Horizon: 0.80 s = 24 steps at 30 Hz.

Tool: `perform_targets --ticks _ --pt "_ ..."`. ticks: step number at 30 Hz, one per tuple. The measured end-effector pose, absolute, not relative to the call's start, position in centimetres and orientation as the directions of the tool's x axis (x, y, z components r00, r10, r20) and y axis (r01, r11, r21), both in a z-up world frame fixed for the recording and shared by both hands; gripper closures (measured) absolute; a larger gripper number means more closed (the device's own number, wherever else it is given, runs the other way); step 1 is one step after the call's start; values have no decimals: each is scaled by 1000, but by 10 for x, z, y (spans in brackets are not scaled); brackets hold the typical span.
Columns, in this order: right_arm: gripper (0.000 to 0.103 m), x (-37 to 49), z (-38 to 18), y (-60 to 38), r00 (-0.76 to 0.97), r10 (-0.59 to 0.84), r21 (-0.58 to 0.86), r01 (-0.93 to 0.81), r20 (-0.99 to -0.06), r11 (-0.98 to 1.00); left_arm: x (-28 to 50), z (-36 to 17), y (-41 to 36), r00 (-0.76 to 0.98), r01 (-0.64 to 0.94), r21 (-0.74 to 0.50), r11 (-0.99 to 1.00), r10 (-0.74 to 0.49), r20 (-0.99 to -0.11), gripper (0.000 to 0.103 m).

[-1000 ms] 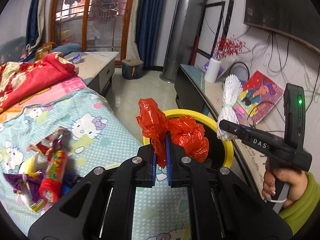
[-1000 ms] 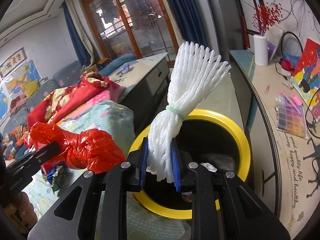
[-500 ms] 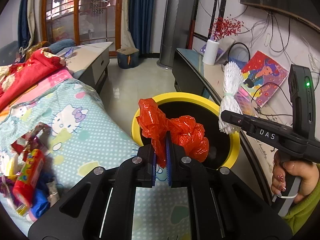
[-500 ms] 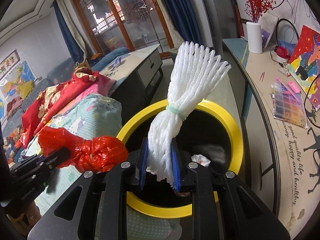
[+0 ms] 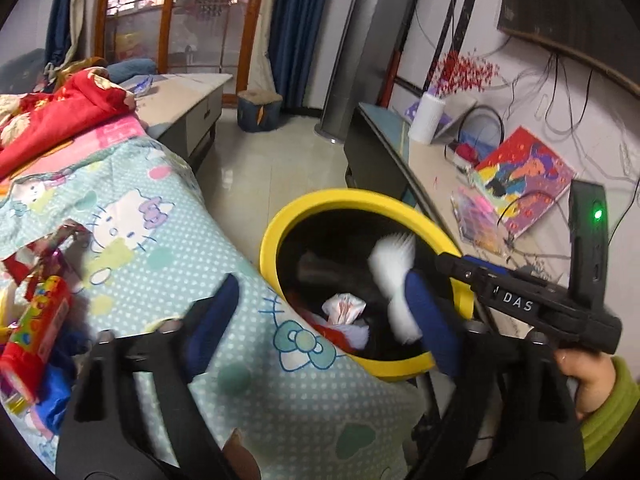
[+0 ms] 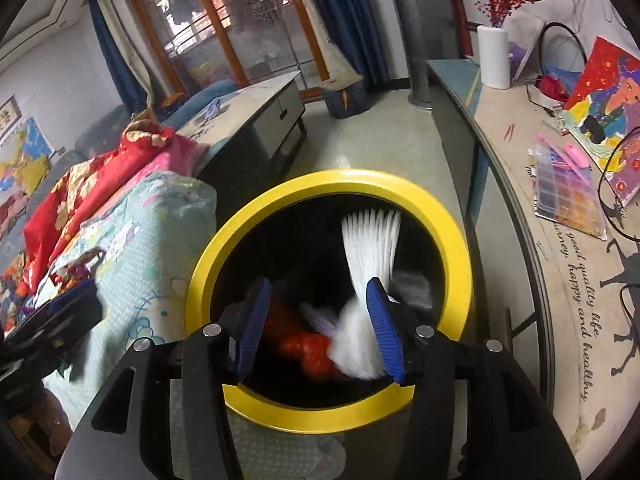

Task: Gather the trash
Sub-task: 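Open both tools to drop the red bag and foam net into the bin, then move both open tools back toward the candy wrappers and red bottle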

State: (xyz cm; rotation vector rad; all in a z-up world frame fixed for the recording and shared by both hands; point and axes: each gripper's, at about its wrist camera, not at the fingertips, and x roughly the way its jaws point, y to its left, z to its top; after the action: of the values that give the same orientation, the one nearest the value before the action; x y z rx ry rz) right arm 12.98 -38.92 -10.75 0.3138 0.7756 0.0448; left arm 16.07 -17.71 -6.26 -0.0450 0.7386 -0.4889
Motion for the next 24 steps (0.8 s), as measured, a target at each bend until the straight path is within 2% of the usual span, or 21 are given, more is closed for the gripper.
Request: perform_targets --ticks 4,9,24 --pt "51 126 -102 -388 729 153 294 69 -667 953 154 -54 -170 660 401 -214 891 -443 -607 17" --pt "46 120 -88 -377 751 167 292 36 -638 956 145 -43 -162 690 392 -204 897 -434 -580 17" --pt "42 103 -52 -333 793 208 256 -68 -572 964 127 -16 -127 768 348 -200 916 -401 -499 17"
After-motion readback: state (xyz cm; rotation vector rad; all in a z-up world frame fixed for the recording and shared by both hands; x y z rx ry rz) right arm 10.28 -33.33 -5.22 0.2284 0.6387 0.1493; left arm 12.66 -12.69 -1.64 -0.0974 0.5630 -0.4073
